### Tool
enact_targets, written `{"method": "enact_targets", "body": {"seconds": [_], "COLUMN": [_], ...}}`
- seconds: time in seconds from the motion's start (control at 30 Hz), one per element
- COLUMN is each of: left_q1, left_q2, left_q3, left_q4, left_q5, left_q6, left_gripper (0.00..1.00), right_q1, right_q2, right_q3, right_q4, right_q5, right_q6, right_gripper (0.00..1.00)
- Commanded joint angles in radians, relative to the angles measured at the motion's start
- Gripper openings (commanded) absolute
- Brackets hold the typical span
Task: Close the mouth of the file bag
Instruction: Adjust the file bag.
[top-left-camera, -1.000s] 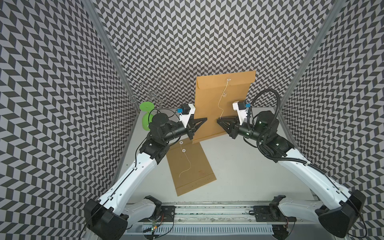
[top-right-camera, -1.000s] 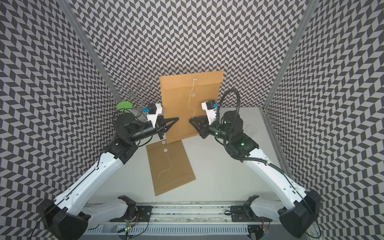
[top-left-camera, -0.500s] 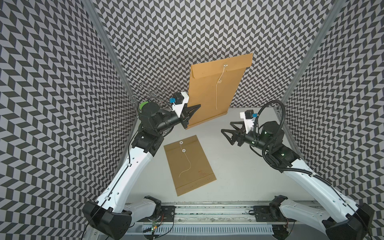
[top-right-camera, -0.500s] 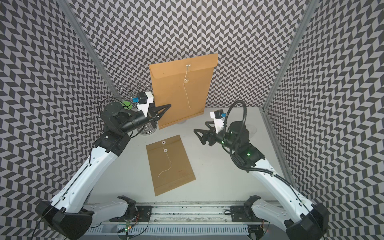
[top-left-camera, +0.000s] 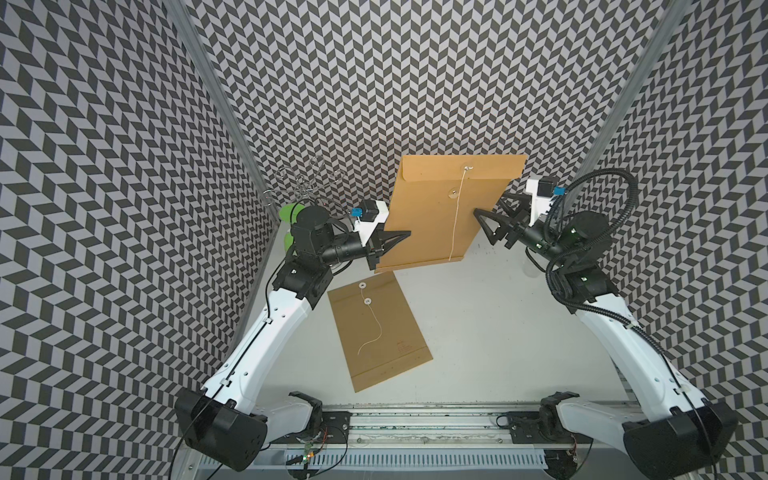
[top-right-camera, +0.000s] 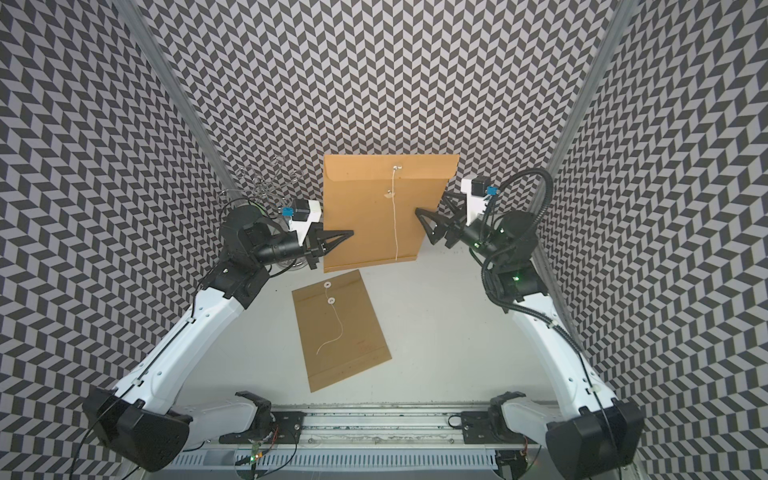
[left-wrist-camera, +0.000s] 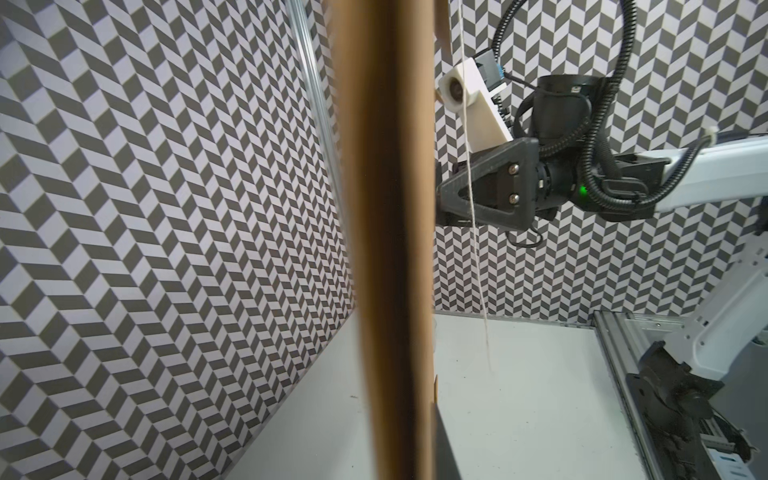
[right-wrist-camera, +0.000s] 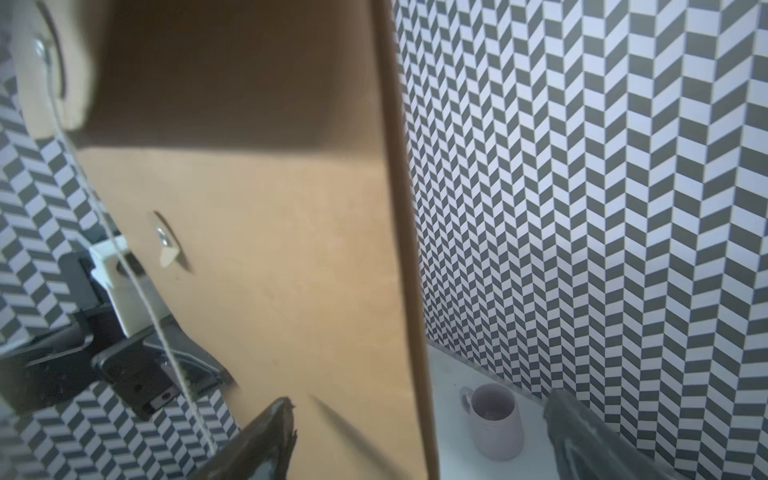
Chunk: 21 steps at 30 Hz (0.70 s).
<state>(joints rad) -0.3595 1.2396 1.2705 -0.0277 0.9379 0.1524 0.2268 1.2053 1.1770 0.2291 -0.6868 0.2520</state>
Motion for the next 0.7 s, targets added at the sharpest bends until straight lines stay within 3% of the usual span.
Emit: {"method": "enact_targets", "body": {"seconds": [0.0,0.07,0.13,0.27,0.4,0.53,0.67], "left_q1": [0.006,0.016,0.022,0.053,0.133,0.171,0.185], "left_q2": [-0.008,-0.006,0.001,0.050,0.115,0.193,0.245], "left_q3": [-0.008,-0.025,-0.040,-0.048,-0.021,0.043,0.088], "left_q4": [0.034,0.063,0.098,0.121,0.162,0.242,0.250], "left_q5": [0.084,0.084,0.067,0.033,0.106,0.186,0.244], "left_q6": [0.000,-0.028,-0.063,-0.100,-0.158,-0.246,-0.246], "left_gripper": [0.00,0.00,0.03,0.38,0.53,0.54,0.52], "right_q1": [-0.017,-0.024,-0.031,-0.040,-0.046,-0.047,-0.047], "right_q2": [0.026,0.029,0.034,0.076,0.149,0.219,0.260], "right_q3": [0.021,0.012,0.004,0.019,0.017,0.013,0.031], "right_q4": [0.098,0.125,0.151,0.143,0.153,0.200,0.179], "right_q5": [-0.222,-0.273,-0.305,-0.326,-0.348,-0.406,-0.419], "right_q6": [0.025,0.050,0.071,0.065,0.067,0.092,0.081], "right_gripper": [0.69,0.39,0.23,0.00,0.00,0.00,0.00]}}
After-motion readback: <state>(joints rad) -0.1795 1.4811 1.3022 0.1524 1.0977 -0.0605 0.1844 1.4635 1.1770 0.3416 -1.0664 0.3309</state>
